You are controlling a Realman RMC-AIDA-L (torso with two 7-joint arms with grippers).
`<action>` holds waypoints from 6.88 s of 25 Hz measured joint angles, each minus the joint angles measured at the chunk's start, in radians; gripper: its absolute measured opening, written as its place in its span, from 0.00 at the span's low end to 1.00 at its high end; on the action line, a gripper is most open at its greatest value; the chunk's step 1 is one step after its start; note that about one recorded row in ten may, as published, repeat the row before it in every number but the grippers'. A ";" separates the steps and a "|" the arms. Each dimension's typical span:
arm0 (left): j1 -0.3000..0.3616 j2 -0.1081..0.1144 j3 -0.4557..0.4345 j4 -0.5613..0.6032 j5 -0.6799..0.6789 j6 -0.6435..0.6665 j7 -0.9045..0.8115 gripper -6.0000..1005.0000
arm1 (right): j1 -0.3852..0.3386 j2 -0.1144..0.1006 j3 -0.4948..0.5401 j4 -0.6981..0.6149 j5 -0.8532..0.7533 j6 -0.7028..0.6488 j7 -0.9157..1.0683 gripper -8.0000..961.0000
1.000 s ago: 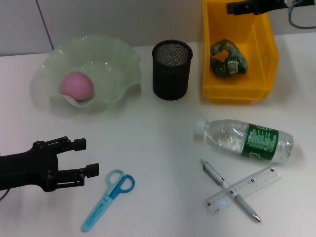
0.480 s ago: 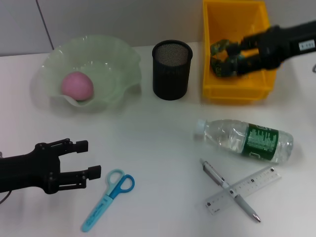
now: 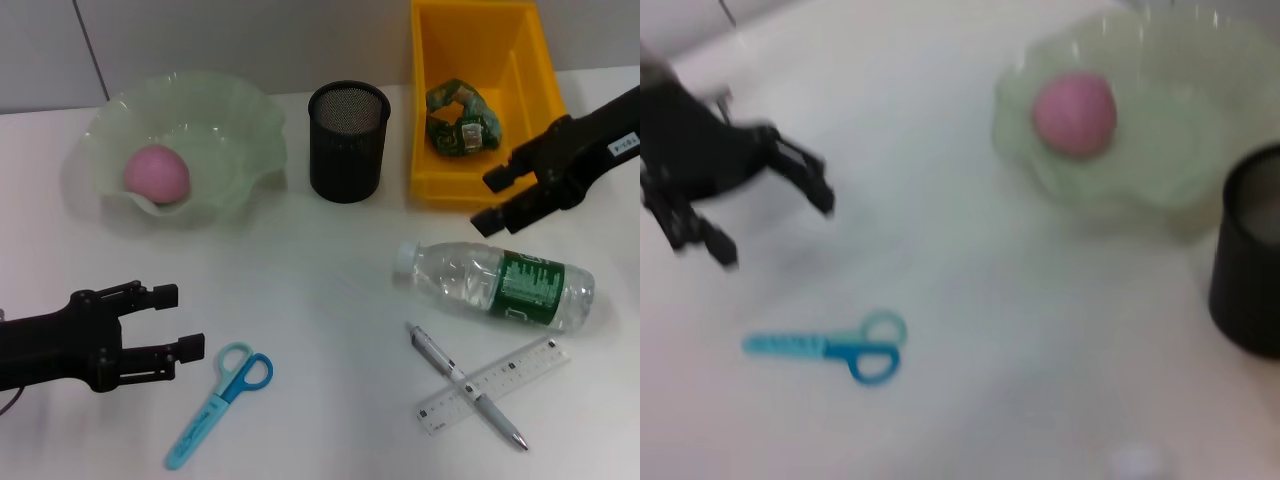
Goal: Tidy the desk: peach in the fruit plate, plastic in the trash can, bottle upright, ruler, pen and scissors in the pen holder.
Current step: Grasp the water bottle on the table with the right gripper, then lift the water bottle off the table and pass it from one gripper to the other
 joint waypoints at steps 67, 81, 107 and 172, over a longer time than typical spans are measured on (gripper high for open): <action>-0.015 0.011 -0.052 0.002 -0.001 -0.002 -0.014 0.85 | 0.112 0.145 -0.244 0.281 -0.504 0.313 0.021 0.77; -0.015 0.013 -0.060 0.002 -0.001 0.002 -0.014 0.85 | 0.110 0.146 -0.236 0.280 -0.469 0.330 0.012 0.77; -0.031 -0.052 -0.148 -0.083 -0.274 0.058 -0.042 0.84 | -0.069 0.147 -0.110 0.289 0.442 0.329 -0.415 0.77; -0.124 -0.062 -0.141 -0.279 -0.326 0.077 0.166 0.57 | 0.015 0.157 -0.141 0.646 0.573 0.353 -0.655 0.77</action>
